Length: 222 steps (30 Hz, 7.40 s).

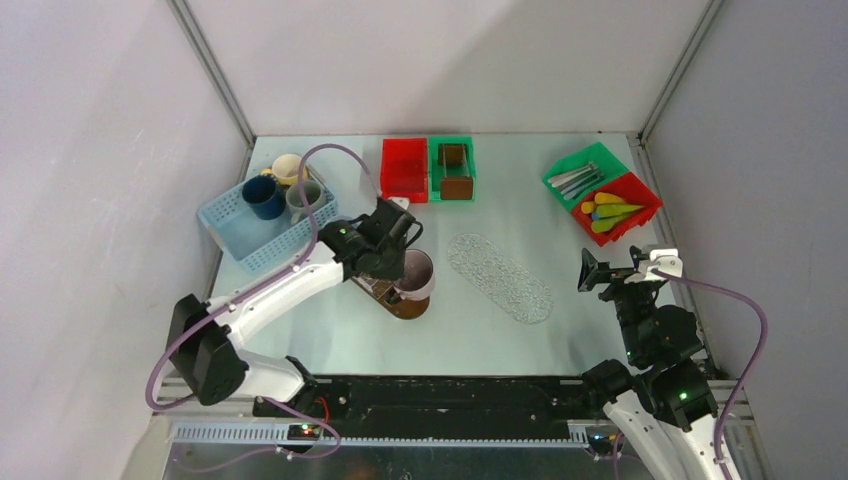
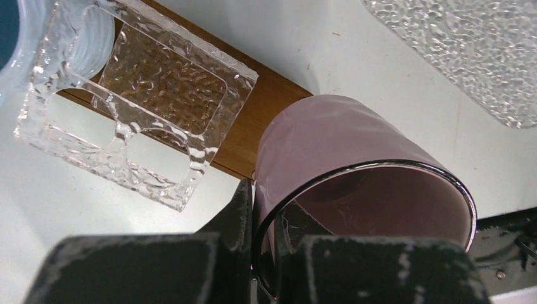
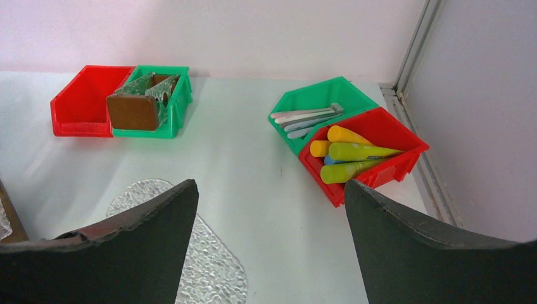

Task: Prepare toiletry sets of a toothbrush and toothpaste on the tray
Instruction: Place the cup on the tray, then adjust the cup on the tray.

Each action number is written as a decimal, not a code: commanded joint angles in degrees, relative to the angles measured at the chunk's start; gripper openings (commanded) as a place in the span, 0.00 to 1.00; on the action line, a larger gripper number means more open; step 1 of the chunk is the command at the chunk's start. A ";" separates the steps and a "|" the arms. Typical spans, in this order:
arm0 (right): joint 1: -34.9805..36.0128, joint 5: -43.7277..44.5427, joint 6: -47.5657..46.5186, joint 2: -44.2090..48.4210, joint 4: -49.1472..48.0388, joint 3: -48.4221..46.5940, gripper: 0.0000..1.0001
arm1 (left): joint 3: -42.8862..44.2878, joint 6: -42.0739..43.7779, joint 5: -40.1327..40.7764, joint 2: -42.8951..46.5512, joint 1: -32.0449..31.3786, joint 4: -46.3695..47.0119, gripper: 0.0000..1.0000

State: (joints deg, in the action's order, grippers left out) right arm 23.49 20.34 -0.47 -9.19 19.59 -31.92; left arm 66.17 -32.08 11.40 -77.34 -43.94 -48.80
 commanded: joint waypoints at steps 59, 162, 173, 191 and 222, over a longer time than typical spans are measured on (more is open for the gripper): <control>0.07 0.76 0.20 0.05 -0.41 -0.07 0.88 | 3.73 -4.24 3.07 0.78 -4.82 -0.91 0.60; 0.05 0.92 0.21 -0.30 -0.14 0.11 0.88 | 5.86 11.24 1.39 -12.34 -11.43 0.68 0.01; 0.05 0.85 0.20 -0.40 -0.12 0.11 0.88 | 3.70 12.32 2.97 -12.01 -11.43 0.72 0.12; 0.05 0.74 0.16 -0.48 -0.15 0.11 0.88 | 3.79 15.16 5.59 -12.45 -11.35 1.02 0.10; 0.07 0.73 0.20 -0.53 -0.16 0.11 0.88 | 1.98 15.64 1.62 -9.68 -10.95 2.35 0.16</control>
State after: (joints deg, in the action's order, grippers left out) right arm 23.49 20.80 -0.45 -9.26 20.47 -31.73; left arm 68.77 -17.85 13.26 -89.56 -55.29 -46.59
